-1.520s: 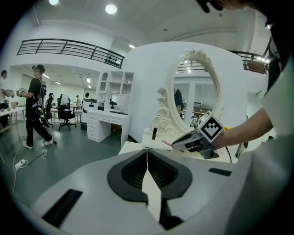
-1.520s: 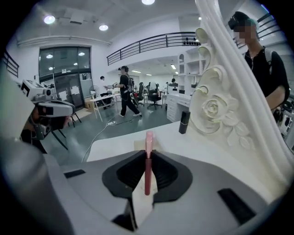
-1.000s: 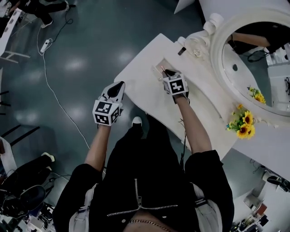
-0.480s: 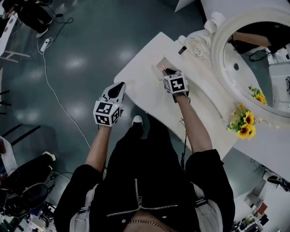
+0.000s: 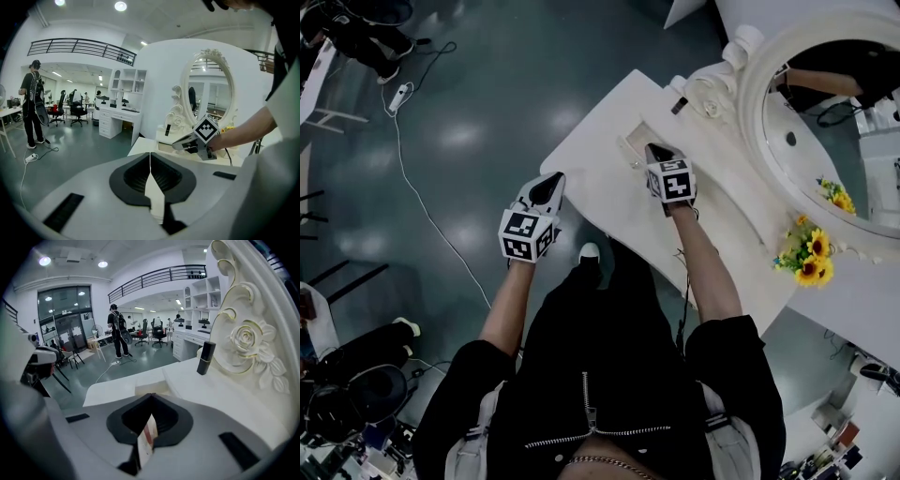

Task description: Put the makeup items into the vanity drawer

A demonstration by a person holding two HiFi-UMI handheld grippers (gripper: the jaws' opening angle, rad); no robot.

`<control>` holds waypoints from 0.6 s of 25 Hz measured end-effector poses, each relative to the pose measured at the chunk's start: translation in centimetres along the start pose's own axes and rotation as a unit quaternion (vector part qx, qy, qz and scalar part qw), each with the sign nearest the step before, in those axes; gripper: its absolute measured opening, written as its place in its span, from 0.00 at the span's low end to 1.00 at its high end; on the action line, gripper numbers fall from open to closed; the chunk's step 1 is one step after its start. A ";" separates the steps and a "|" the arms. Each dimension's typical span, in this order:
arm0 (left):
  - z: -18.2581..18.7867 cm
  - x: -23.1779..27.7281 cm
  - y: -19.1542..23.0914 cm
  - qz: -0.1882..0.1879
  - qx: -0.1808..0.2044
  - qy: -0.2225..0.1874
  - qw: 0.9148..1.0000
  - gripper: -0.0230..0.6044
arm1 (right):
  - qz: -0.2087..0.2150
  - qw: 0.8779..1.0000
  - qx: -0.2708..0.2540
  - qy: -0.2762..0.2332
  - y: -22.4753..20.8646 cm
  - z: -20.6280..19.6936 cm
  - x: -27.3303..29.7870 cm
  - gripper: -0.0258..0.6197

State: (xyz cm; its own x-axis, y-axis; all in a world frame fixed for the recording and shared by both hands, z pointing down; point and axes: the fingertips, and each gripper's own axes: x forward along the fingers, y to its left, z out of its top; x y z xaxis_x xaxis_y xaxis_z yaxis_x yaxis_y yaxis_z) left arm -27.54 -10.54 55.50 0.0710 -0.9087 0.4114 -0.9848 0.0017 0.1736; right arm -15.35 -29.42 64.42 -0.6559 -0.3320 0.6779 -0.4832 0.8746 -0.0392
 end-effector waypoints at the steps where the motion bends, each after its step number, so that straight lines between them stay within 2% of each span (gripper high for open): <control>1: 0.1 0.0 -0.1 -0.002 0.002 0.000 1.000 0.07 | -0.001 1.000 0.001 -0.009 0.0 0.2 -0.4 0.05; 8: 0.8 0.7 -1.7 -0.026 0.017 -0.005 1.000 0.07 | -0.015 0.996 0.022 -0.082 -0.6 1.3 -4.1 0.05; 15: 2.2 2.1 -3.9 -0.065 0.040 -0.013 0.997 0.07 | -0.055 0.987 0.059 -0.142 -2.3 1.6 -9.3 0.05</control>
State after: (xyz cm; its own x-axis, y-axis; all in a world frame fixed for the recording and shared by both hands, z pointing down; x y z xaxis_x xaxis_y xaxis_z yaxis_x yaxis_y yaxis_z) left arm -23.88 -13.37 53.72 0.1964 -0.9099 0.3655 -0.9770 -0.1500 0.1515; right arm -9.10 -28.92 57.03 -0.7236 -0.5234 0.4499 -0.6139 0.7859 -0.0732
